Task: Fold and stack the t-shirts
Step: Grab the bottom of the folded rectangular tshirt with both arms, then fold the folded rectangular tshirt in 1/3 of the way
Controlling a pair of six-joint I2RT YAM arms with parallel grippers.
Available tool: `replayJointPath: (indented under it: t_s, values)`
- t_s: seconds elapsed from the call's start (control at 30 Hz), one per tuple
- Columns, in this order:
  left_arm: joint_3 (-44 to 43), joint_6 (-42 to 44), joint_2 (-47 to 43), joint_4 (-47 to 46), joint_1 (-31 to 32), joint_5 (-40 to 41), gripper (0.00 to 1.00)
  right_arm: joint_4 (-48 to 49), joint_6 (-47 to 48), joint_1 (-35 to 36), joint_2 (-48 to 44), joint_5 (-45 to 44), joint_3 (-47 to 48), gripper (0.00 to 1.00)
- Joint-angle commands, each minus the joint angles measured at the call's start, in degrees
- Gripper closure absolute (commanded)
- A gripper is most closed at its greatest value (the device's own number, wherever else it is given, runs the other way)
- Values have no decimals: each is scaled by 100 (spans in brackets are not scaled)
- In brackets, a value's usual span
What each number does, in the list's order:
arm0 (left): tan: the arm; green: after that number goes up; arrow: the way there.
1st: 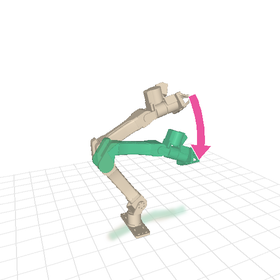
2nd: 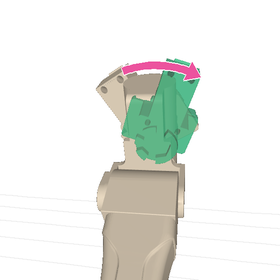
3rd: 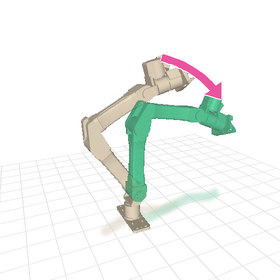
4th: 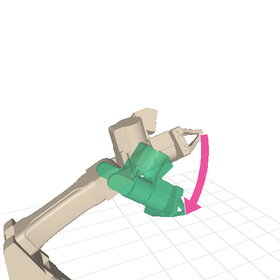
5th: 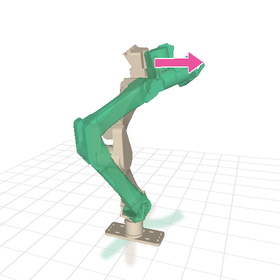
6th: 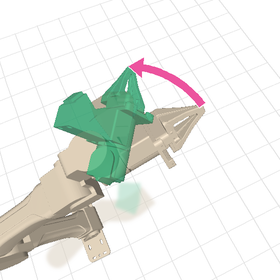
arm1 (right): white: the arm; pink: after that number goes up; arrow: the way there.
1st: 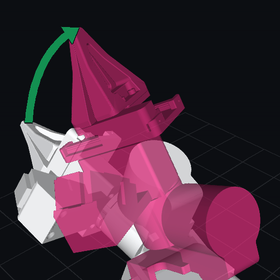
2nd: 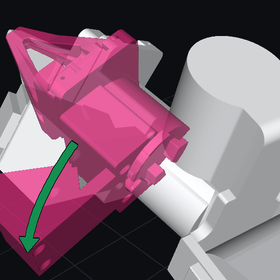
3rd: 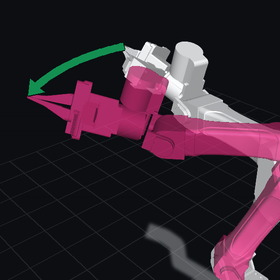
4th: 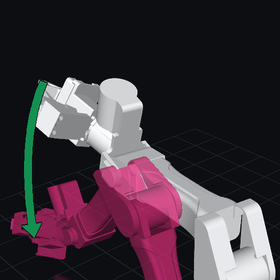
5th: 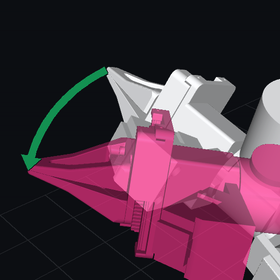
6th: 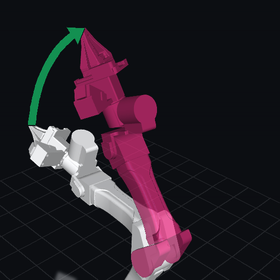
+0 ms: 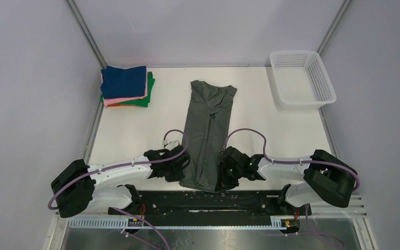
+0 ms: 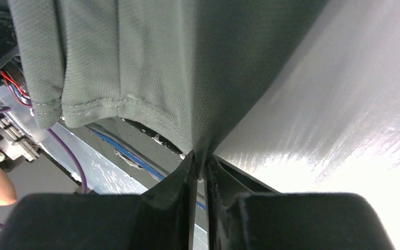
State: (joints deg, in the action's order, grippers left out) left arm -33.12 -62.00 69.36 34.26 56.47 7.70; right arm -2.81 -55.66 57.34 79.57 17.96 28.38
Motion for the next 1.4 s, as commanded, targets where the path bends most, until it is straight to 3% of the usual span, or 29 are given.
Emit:
replayJointPath:
  t_s: [0.0,0.2,0.43,0.6,0.77,0.93,1.37]
  values:
    - [153,-298,-462,61,168,-111,100,-323,-62,119,-259,-152,-319,89]
    - [256,-450,-1091,335,623,-92,100,-559,20,143,-893,88,-484,94]
    - [316,-485,-1661,373,696,-221,100,-1008,126,150,-1683,105,-546,96]
    - [-42,-232,-1760,55,686,77,100,-1231,401,145,-1867,-241,-73,96]
    - [-764,275,-1197,16,275,650,100,-1545,944,-103,-1638,-677,628,97]
    - [-1471,990,-272,39,-599,465,100,-1520,1443,-906,-1294,-738,1140,97]
    - [-3674,2111,1662,382,-1720,724,100,-1594,2270,-2495,219,-465,2778,95]
